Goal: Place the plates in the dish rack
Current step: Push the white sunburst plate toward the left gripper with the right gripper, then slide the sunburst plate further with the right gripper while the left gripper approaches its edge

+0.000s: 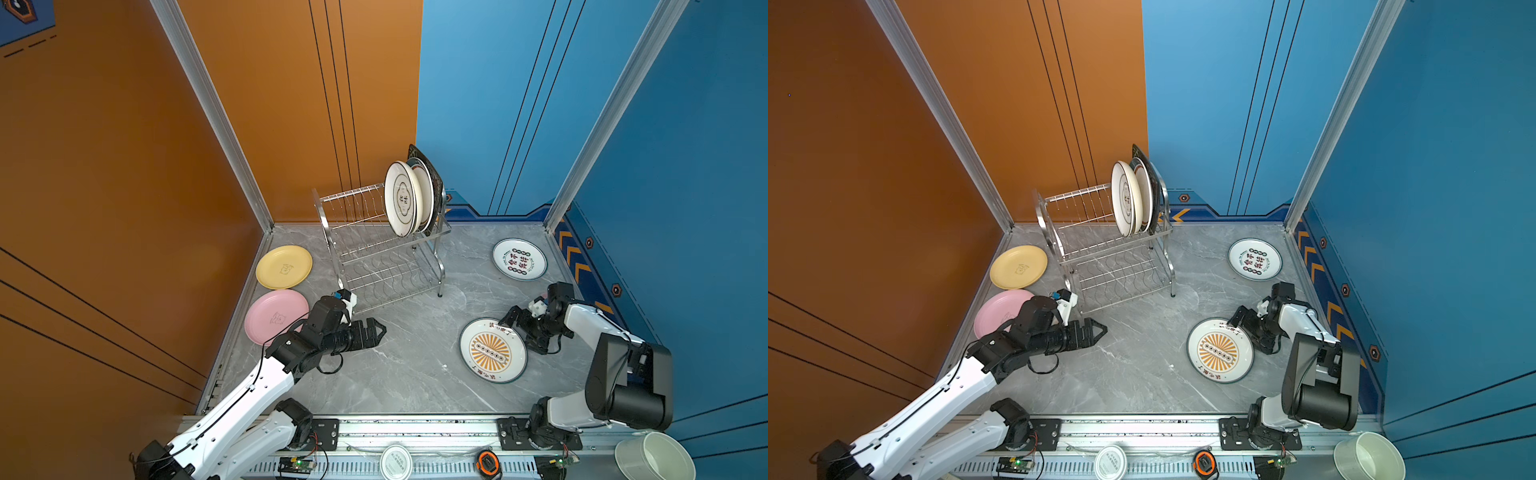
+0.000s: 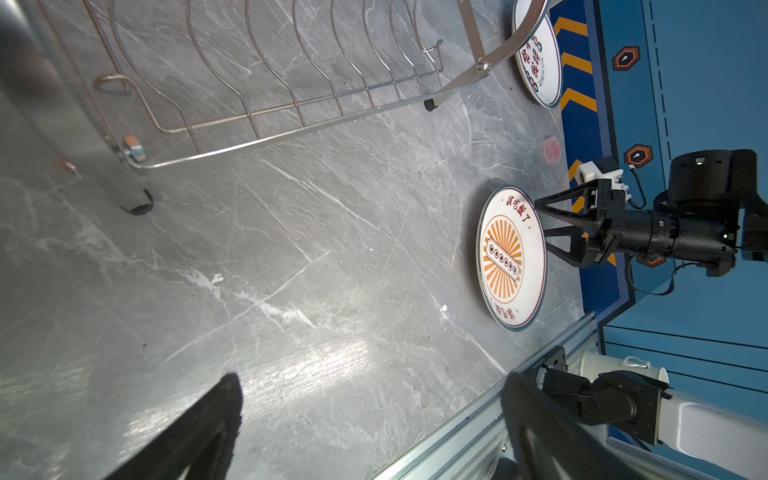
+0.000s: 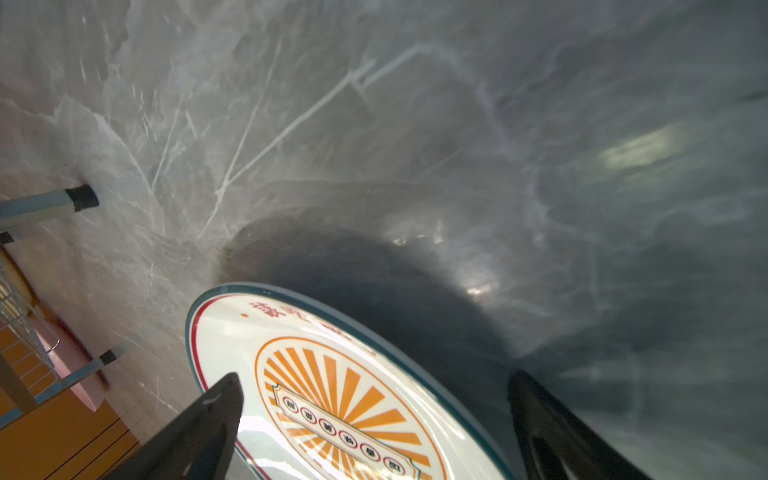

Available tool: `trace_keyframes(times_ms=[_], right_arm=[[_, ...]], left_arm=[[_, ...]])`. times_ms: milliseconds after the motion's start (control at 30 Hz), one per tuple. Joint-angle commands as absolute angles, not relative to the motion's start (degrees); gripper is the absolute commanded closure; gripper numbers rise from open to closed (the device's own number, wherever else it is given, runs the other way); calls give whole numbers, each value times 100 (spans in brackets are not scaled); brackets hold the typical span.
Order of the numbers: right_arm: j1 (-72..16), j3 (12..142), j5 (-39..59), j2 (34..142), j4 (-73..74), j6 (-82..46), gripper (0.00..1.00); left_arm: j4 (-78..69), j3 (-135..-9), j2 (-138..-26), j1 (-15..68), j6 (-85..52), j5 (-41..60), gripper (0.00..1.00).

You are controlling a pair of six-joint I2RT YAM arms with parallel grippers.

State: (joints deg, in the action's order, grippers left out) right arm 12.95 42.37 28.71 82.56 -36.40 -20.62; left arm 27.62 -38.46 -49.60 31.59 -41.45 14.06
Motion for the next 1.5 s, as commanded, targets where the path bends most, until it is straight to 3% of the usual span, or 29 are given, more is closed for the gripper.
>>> trace_keyframes(times_ms=[0, 333, 533, 833, 1333, 1467], right_arm=[[871, 3864, 3248, 8156, -3633, -2624, 0], [-869, 3331, 3441, 7639, -2613, -3973, 0], [-680, 3018, 3354, 7364, -2921, -3489, 2], [-552, 2330, 3462, 6869, -2488, -3382, 22], [-934, 2039, 3409, 7317, -1848, -3461, 49], [-993, 2048, 3344, 7452, -1804, -3454, 62]], left_arm=[[2754, -3762, -4894, 3217, -4166, 1356, 2], [2751, -3756, -4921, 3243, -4158, 1389, 2], [2750, -3736, -4866, 3252, -4157, 1407, 2], [2750, -3686, -4823, 3261, -4153, 1440, 2], [2751, -3700, -4773, 3304, -4147, 1524, 2], [2761, -3693, -4731, 3329, -4165, 1516, 2]])
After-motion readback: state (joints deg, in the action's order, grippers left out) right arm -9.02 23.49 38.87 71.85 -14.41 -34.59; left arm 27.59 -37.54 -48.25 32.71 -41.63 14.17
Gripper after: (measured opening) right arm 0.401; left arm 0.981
